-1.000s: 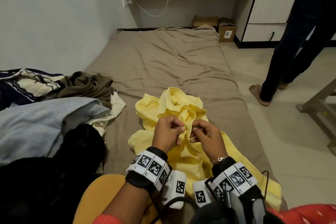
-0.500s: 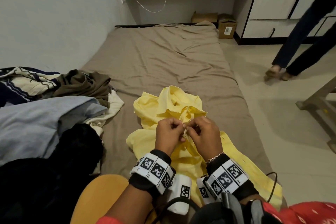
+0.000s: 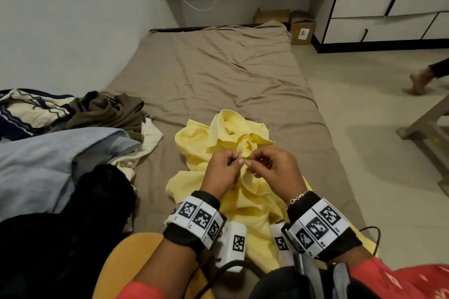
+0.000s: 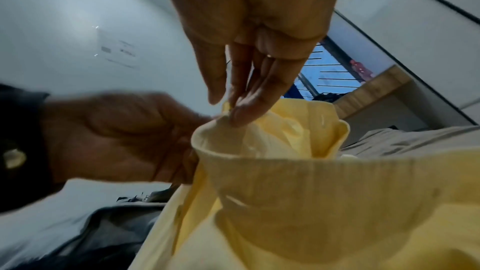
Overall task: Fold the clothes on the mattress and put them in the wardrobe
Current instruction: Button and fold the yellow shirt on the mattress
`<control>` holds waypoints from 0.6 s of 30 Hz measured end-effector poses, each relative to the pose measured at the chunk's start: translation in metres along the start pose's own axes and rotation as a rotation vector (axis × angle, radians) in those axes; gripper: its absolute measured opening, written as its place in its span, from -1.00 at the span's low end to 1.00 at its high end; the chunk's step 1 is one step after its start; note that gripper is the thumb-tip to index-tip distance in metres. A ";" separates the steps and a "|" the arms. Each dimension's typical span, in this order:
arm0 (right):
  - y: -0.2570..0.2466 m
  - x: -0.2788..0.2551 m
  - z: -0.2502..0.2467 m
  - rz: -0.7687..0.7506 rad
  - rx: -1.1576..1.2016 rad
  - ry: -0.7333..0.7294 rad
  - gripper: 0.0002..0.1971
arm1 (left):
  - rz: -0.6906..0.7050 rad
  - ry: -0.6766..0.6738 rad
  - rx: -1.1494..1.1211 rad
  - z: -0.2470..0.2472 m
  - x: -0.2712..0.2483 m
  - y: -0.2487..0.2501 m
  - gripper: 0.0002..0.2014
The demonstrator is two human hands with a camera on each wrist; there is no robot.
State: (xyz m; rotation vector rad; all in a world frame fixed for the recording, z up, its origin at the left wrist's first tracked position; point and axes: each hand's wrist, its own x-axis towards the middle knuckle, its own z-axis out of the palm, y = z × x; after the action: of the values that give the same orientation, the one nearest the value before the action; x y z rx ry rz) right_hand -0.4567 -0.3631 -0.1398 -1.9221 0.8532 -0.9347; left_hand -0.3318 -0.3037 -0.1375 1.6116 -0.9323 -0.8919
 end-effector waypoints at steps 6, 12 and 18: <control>0.004 -0.003 -0.009 -0.178 -0.303 -0.013 -0.84 | -0.041 -0.091 -0.007 0.008 0.000 0.008 -0.69; 0.015 -0.008 -0.020 0.105 0.256 -0.098 -0.89 | -0.139 -0.288 0.021 0.008 0.006 0.017 -0.71; 0.029 -0.013 -0.024 0.338 0.417 -0.221 -0.82 | -0.094 -0.120 -0.080 0.020 0.021 0.022 -0.76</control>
State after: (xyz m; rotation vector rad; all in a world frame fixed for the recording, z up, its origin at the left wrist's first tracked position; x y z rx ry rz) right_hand -0.4900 -0.3738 -0.1593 -1.4356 0.7527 -0.6236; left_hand -0.3435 -0.3346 -0.1224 1.5572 -0.8975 -1.0873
